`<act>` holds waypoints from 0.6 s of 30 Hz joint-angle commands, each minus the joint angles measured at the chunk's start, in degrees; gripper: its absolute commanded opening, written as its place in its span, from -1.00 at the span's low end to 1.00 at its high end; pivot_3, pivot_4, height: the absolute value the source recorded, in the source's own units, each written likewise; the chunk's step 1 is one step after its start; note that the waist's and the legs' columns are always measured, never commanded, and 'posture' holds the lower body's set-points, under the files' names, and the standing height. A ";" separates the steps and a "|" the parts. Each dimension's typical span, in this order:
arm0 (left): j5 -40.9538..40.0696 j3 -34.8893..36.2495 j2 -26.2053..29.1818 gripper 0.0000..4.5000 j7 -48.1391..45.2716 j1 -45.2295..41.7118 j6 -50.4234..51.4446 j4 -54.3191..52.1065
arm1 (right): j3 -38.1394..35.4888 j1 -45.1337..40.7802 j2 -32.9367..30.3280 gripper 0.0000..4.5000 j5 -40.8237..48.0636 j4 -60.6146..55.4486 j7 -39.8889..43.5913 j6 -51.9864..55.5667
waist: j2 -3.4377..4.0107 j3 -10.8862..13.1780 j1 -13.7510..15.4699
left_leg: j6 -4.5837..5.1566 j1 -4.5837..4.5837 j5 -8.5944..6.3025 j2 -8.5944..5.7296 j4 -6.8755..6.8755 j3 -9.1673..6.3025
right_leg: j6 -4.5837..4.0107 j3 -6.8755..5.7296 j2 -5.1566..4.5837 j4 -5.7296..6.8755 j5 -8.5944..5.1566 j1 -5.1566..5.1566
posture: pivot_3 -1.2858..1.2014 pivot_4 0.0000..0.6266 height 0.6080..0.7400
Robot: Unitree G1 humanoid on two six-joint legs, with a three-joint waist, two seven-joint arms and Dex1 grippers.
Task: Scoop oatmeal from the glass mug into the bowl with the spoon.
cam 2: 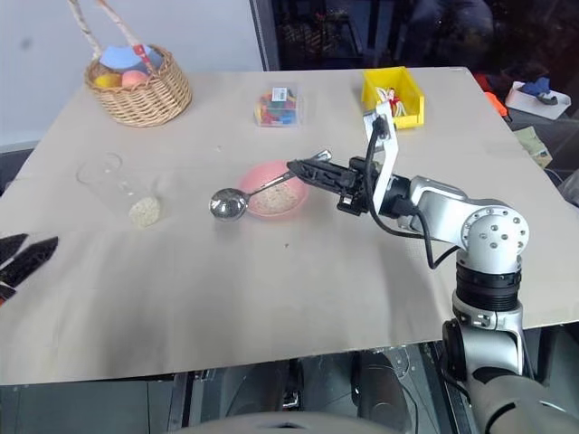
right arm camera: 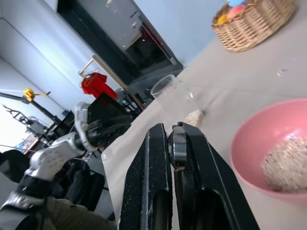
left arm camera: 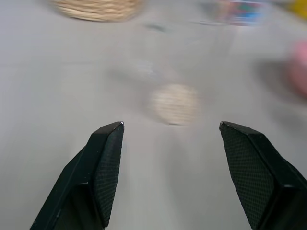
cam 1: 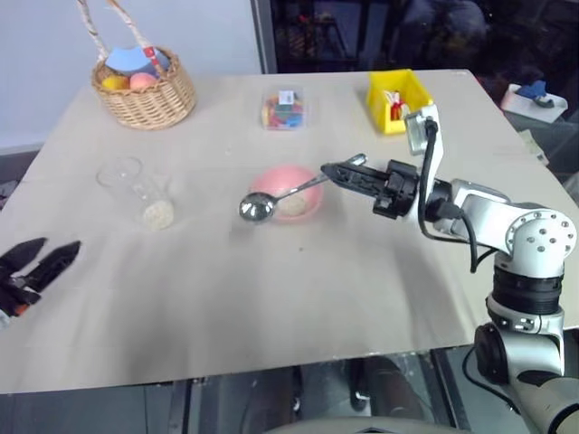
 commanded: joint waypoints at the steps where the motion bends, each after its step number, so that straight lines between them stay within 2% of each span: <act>1: 6.12 -7.18 5.80 0.47 -0.56 -11.56 -6.69 11.60 | -0.85 -1.31 -0.51 -1.00 2.41 -1.72 -0.76 -2.13 | -0.01 -0.01 0.42 | 0.00 -0.04 0.00 0.00 0.00 0.02 | 0.00 -0.01 0.00 -0.03 0.00 -0.02 | 0.03 -0.52 1.00; 5: 12.92 -17.31 9.36 0.95 -3.73 -26.85 -13.39 27.70 | -0.59 -0.59 -1.00 -1.00 3.35 -3.09 -2.63 -3.36 | -0.10 -0.05 0.39 | -0.28 -0.11 0.16 -0.19 0.00 0.20 | -0.01 -0.06 0.01 -0.01 0.05 -0.03 | 0.03 -0.52 1.00; 11: 22.05 -27.94 10.42 0.95 -5.65 -44.38 -23.24 47.49 | -1.12 2.27 -2.37 -1.00 6.21 -7.04 -7.48 -5.94 | -0.19 -0.08 -0.93 | -0.33 -0.18 0.11 -0.25 -0.28 0.45 | 0.23 -0.07 0.01 -0.04 0.17 -0.14 | 0.03 -0.52 1.00; 18: 26.37 -32.13 10.27 0.95 -6.63 -53.47 -28.38 58.13 | -0.56 5.08 -4.21 -1.00 9.27 -10.05 -11.90 -9.27 | -0.23 -0.08 -0.86 | -0.35 -0.08 0.12 -0.23 -0.63 0.50 | 0.26 -0.07 0.02 -0.10 0.15 -0.15 | 0.03 -0.52 1.00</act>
